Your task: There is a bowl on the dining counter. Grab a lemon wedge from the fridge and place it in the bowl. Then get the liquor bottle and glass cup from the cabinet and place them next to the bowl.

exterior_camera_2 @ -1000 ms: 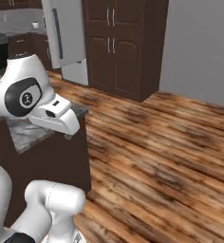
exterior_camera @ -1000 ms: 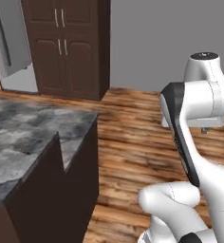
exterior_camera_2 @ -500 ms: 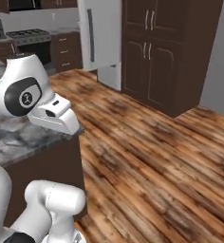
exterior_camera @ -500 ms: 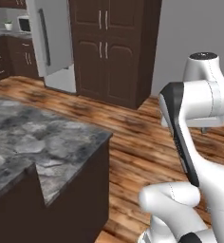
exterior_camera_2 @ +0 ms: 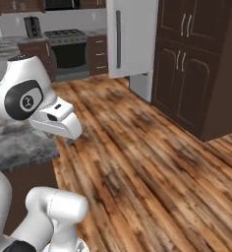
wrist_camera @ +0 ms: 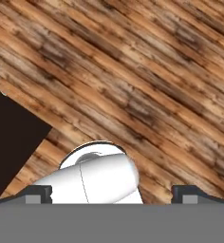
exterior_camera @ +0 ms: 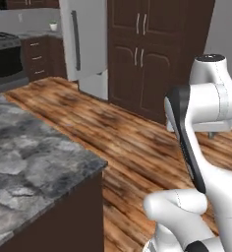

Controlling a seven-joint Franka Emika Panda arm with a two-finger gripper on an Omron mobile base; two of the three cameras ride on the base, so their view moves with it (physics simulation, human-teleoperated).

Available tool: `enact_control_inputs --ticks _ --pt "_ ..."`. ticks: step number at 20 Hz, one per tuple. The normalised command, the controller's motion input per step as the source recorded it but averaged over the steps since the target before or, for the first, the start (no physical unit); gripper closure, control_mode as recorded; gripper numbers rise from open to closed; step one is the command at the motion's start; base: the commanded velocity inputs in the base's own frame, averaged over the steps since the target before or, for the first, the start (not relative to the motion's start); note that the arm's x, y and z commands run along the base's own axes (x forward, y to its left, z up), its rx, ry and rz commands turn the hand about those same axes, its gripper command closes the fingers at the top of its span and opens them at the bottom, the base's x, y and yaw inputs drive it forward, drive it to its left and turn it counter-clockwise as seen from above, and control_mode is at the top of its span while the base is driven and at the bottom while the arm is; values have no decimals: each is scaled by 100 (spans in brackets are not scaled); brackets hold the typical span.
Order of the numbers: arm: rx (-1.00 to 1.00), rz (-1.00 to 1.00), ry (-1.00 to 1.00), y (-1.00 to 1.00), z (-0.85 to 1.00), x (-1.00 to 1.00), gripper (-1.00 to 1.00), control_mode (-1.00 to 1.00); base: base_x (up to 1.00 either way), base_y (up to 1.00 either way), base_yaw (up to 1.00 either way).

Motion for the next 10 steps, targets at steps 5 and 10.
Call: enact_control_inputs --ticks 5,10 --pt "0 0 0 0 0 0 -100 100 60 -72 58" --pt "0 0 0 0 0 0 -100 100 58 -75 58"
